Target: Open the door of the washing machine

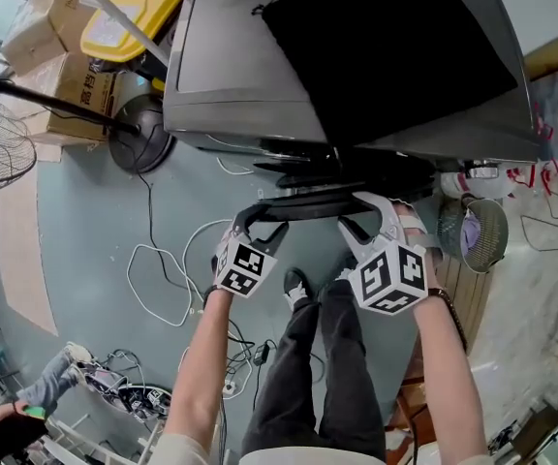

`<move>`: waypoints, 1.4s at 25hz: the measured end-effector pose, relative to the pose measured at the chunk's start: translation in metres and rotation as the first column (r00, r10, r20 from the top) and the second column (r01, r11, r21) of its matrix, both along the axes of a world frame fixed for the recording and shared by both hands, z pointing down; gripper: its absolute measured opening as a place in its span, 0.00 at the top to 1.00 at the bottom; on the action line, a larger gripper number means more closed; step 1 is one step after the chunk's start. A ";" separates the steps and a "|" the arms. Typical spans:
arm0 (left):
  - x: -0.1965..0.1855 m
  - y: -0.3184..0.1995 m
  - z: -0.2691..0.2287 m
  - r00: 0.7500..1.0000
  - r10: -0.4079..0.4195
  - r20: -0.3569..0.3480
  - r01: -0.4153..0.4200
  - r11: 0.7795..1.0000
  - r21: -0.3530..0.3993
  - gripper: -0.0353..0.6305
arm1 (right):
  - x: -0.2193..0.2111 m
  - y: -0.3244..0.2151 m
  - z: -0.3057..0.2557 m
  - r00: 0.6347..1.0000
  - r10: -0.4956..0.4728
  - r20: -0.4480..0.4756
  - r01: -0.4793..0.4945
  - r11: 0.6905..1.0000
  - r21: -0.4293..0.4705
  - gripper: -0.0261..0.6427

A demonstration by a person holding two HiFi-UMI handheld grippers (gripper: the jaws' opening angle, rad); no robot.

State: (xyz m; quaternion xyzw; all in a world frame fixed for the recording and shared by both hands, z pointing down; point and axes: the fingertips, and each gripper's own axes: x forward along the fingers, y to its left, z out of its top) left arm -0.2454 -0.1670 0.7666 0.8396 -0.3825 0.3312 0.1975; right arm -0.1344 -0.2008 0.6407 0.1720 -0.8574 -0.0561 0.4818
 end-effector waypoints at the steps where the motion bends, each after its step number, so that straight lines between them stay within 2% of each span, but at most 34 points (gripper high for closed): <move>1: 0.001 0.003 -0.001 1.000 -0.003 -0.007 0.003 1.000 0.002 0.56 | 0.001 0.002 0.000 1.000 -0.004 -0.002 0.004 1.000 -0.002 0.71; 5: 0.004 0.015 -0.004 0.995 -0.021 -0.094 0.019 1.000 -0.016 0.56 | 0.002 0.011 0.001 1.000 0.005 -0.014 -0.005 1.000 -0.003 0.71; 7: 0.008 0.023 -0.009 0.992 0.002 -0.126 -0.005 1.000 -0.023 0.56 | 0.003 0.018 0.002 1.000 0.002 -0.028 -0.002 1.000 -0.016 0.71; 10: 0.015 0.032 -0.019 0.991 0.080 -0.105 -0.082 0.997 -0.016 0.55 | 0.006 0.028 0.002 0.999 -0.019 -0.041 0.017 0.999 -0.033 0.70; 14: 0.028 0.049 -0.021 0.978 0.200 -0.055 -0.201 0.979 -0.030 0.52 | 0.012 0.043 0.003 0.998 -0.034 -0.055 0.032 0.999 -0.041 0.69; 18: 0.046 0.069 -0.019 0.960 0.273 -0.059 -0.276 0.960 -0.046 0.48 | 0.018 0.060 0.005 0.994 -0.056 -0.095 0.051 0.997 -0.051 0.69; 24: 0.081 0.104 -0.018 0.935 0.345 -0.076 -0.349 0.937 -0.037 0.49 | 0.034 0.088 0.005 0.978 -0.108 -0.180 0.098 0.993 -0.064 0.68; 27: 0.101 0.121 -0.017 0.936 0.338 -0.092 -0.343 0.938 -0.047 0.48 | 0.047 0.099 0.002 0.978 -0.065 -0.198 0.057 0.997 -0.044 0.65; 29: 0.111 0.131 -0.017 0.948 0.304 -0.098 -0.310 0.949 -0.052 0.48 | 0.058 0.106 -0.004 0.990 0.044 -0.132 -0.053 0.996 -0.067 0.64; 30: 0.115 0.136 -0.016 0.954 0.284 -0.097 -0.290 0.956 -0.054 0.48 | 0.063 0.109 -0.008 0.989 0.134 -0.062 -0.140 0.985 -0.101 0.64; 31: 0.119 0.140 -0.016 0.960 0.265 -0.093 -0.271 0.961 -0.057 0.48 | 0.071 0.110 -0.011 0.970 0.244 0.020 -0.238 0.959 -0.150 0.64; 32: 0.123 0.145 -0.016 0.965 0.248 -0.087 -0.253 0.965 -0.062 0.48 | 0.081 0.109 -0.013 0.925 0.366 0.100 -0.340 0.917 -0.210 0.64; 33: 0.128 0.151 -0.016 0.969 0.233 -0.084 -0.239 0.968 -0.070 0.48 | 0.094 0.108 -0.014 0.856 0.489 0.167 -0.436 0.857 -0.274 0.64; 35: 0.138 0.161 -0.017 0.973 0.215 -0.085 -0.222 0.971 -0.089 0.48 | 0.119 0.104 -0.015 0.667 0.701 0.252 -0.587 0.703 -0.403 0.64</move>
